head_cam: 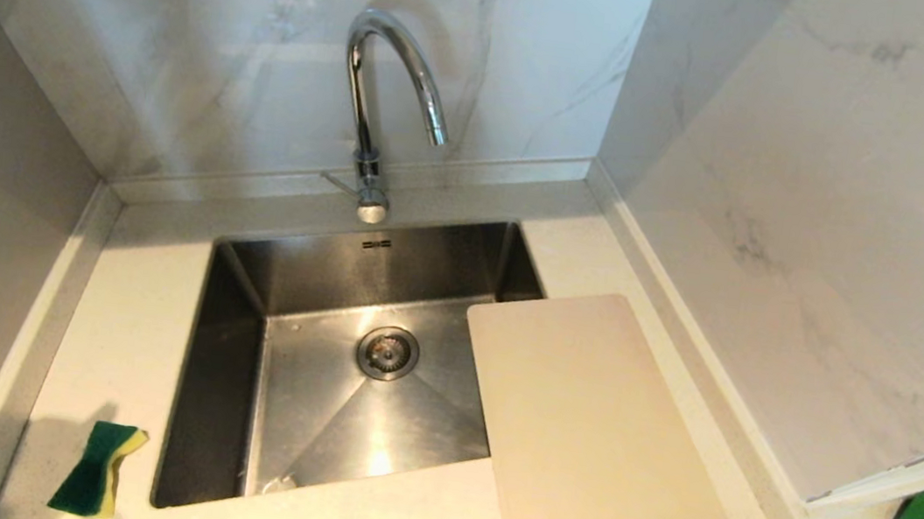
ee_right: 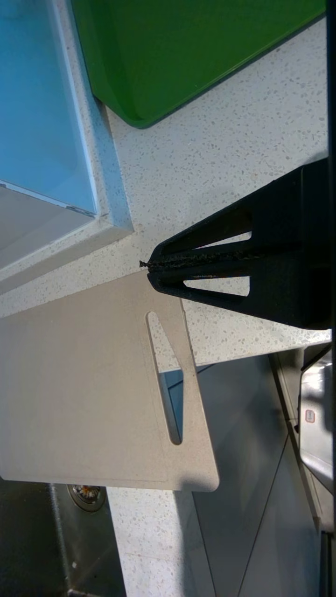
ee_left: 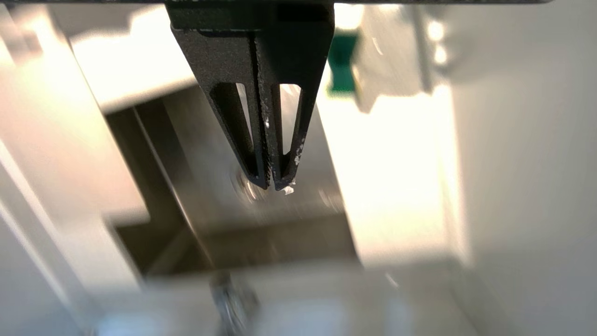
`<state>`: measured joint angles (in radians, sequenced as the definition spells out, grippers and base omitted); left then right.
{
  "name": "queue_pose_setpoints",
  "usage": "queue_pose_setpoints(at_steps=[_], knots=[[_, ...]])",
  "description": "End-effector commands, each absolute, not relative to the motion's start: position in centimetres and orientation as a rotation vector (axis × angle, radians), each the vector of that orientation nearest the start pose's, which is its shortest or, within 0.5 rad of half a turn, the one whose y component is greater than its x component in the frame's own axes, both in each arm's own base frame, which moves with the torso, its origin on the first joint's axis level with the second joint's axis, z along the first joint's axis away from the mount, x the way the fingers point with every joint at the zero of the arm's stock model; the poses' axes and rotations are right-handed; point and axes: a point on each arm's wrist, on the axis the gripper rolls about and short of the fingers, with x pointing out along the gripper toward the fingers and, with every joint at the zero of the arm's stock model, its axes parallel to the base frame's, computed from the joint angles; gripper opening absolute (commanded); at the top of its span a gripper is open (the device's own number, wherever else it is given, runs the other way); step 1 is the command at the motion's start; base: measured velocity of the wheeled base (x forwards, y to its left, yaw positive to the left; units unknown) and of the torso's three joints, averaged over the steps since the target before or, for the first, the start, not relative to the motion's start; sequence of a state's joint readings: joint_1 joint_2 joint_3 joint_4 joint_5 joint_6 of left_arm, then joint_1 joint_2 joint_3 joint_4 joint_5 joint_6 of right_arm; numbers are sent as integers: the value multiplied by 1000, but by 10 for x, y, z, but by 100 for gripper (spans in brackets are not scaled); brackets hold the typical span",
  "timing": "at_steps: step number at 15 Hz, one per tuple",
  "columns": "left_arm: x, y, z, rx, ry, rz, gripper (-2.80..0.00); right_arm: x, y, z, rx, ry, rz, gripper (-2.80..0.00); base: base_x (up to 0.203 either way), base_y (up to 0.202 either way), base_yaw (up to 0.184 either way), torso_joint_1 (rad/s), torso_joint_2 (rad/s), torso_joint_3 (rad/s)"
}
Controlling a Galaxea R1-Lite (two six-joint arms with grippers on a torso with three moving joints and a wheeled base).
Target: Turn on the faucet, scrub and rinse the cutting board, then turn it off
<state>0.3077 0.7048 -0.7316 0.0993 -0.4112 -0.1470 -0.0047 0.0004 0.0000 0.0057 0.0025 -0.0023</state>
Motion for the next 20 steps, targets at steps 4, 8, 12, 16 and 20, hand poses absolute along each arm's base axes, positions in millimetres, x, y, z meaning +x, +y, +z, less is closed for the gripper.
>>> queue_pose_setpoints(at_steps=[4,8,12,16,20], knots=[[29,-7,197,-156,223,-360,-280,-23,0,74,-3,8,-2,-280,0,0,0,0,0,0],[16,-10,162,-146,266,-432,-280,-23,0,75,-2,6,-2,-280,0,0,0,0,0,0],[-2,-10,119,-83,256,-467,-280,-23,0,75,-2,6,-2,-280,0,0,0,0,0,0],[-14,-7,95,-21,189,-323,-280,-23,0,74,-2,7,-2,-280,0,0,0,0,0,0],[-27,-4,85,73,30,-174,-280,-23,0,75,-2,6,-2,-280,0,0,0,0,0,0]])
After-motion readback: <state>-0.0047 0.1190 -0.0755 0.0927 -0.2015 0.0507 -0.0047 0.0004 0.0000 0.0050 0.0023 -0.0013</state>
